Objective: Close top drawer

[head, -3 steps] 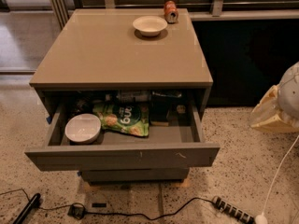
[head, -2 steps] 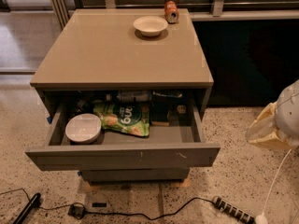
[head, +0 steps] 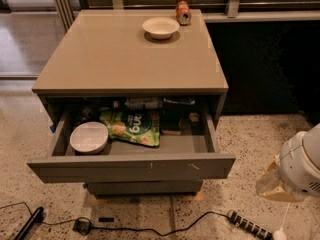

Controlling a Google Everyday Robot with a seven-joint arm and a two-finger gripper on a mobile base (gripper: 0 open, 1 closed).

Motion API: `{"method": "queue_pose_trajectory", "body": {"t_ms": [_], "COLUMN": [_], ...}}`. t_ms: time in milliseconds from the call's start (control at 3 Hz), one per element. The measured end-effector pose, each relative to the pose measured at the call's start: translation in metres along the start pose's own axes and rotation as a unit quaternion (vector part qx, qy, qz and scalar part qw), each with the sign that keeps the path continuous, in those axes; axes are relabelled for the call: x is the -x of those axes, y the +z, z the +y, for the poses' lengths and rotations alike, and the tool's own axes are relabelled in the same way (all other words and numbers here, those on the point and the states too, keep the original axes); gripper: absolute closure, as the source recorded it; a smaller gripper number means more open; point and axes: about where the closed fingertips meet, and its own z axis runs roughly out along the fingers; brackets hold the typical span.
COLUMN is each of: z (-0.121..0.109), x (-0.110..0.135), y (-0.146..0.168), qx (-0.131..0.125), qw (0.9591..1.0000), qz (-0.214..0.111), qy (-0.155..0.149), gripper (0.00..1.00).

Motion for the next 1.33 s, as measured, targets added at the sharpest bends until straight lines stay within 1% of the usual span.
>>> {"method": "queue_pose_trajectory", "body": {"t_ms": [333, 667, 1000, 1333], "z": [0.000, 0.010, 0.031, 0.061], "x": [0.000, -0.006, -0.019, -0.037], "y": [0.000, 0.016, 0.046, 0.081], "qx": [0.000, 0.012, 0.041, 0.075], "qw": [1.0000, 0.9999, 0.9991, 0.9971], "qz": [0.000, -0.006, -0.011, 0.002], "qy": [0.000, 0.003, 0.005, 0.004], "gripper": [1.00, 1.00, 1.00, 1.00]}}
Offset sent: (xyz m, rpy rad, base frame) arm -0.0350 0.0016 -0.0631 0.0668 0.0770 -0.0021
